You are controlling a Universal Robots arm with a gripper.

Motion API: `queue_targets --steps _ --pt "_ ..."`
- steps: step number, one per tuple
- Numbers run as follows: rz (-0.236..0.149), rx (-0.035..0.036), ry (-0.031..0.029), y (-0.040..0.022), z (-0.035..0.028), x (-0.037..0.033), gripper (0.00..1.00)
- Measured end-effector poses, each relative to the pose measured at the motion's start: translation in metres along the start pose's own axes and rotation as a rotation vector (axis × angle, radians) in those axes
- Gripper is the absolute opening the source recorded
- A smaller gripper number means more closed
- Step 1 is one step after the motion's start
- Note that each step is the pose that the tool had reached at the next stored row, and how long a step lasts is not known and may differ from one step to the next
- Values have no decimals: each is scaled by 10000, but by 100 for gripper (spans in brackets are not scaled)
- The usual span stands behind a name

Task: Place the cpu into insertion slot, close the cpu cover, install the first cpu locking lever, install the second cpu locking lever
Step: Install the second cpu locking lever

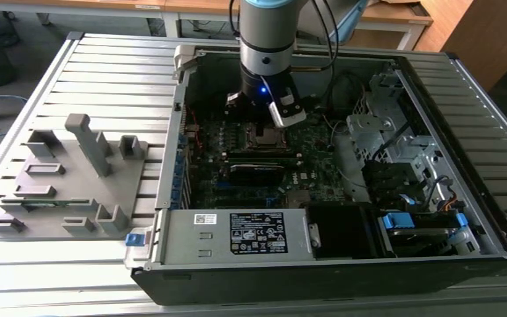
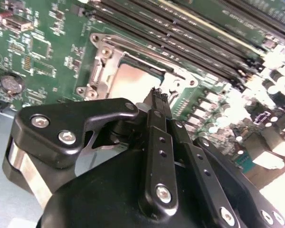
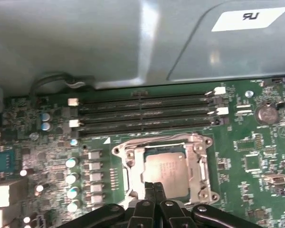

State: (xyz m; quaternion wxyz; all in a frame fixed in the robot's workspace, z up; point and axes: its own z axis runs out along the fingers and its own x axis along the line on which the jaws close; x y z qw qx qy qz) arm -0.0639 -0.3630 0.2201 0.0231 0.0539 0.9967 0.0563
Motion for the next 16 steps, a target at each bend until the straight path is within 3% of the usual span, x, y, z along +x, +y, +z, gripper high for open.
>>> queue_targets --steps 4,16 --pt "-5 62 -8 26 9 -63 11" --pt "-31 573 -61 108 31 -137 11"
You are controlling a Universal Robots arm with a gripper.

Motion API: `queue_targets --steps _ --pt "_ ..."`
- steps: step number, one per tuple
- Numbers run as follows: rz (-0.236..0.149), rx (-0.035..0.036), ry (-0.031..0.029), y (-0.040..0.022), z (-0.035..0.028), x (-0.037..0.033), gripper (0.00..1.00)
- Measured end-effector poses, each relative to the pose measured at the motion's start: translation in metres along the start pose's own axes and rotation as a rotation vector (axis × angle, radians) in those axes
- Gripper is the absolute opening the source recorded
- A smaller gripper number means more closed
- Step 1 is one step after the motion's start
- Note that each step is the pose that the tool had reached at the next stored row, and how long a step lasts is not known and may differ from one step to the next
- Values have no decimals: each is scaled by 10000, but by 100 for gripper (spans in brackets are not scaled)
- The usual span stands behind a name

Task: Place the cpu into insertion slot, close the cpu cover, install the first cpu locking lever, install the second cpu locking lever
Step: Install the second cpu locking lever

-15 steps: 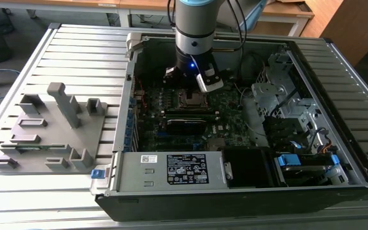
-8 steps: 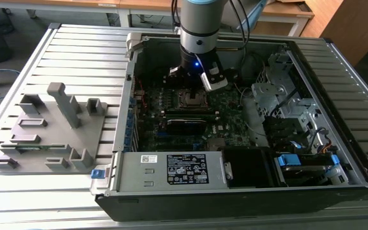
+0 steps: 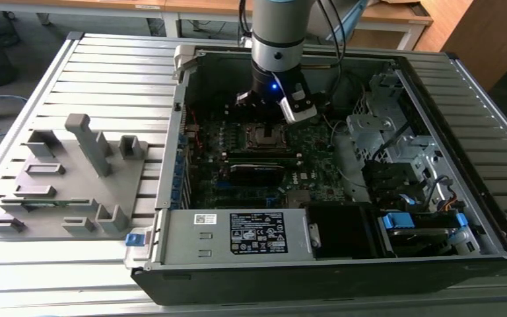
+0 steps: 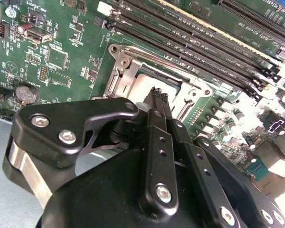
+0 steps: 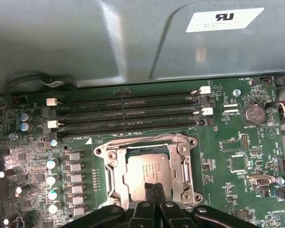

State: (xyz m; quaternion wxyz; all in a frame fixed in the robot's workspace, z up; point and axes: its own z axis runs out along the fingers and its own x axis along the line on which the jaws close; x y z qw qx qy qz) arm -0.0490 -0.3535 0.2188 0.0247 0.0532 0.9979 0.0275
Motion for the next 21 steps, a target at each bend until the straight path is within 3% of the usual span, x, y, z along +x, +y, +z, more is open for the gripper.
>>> queue_targets --steps 7,11,21 --pt "-5 88 -9 77 15 9 11" --pt "-18 320 -35 80 19 9 11" --pt "-45 326 -35 81 7 9 11"
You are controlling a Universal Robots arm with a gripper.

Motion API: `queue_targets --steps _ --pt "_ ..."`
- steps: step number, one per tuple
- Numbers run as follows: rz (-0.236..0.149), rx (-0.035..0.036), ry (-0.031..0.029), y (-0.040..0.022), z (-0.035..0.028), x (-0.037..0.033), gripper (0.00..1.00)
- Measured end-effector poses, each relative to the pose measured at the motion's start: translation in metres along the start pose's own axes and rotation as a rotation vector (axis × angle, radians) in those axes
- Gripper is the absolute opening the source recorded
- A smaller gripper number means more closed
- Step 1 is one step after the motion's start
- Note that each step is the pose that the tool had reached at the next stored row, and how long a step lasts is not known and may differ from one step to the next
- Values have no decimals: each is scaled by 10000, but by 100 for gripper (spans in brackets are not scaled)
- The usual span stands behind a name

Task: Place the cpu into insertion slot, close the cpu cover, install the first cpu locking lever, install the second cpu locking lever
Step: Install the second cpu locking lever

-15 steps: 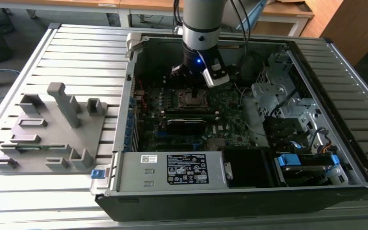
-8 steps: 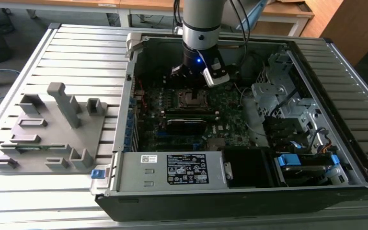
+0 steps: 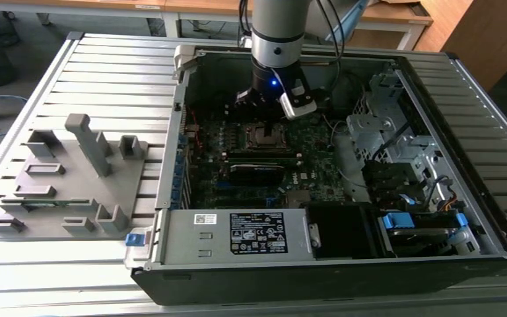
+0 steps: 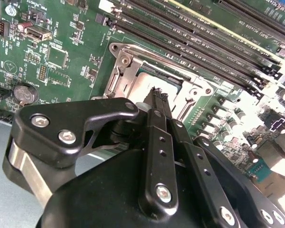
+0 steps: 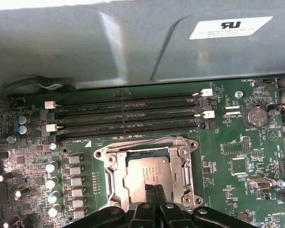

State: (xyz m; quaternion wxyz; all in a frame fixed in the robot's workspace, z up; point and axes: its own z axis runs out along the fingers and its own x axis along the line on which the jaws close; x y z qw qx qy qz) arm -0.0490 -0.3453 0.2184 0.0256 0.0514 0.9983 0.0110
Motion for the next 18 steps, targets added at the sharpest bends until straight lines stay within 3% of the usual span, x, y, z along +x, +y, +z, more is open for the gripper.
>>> queue_targets --steps 6,18 --pt "-322 -14 9 0 0 0 11" --pt "-324 -16 9 0 -27 -1 11"
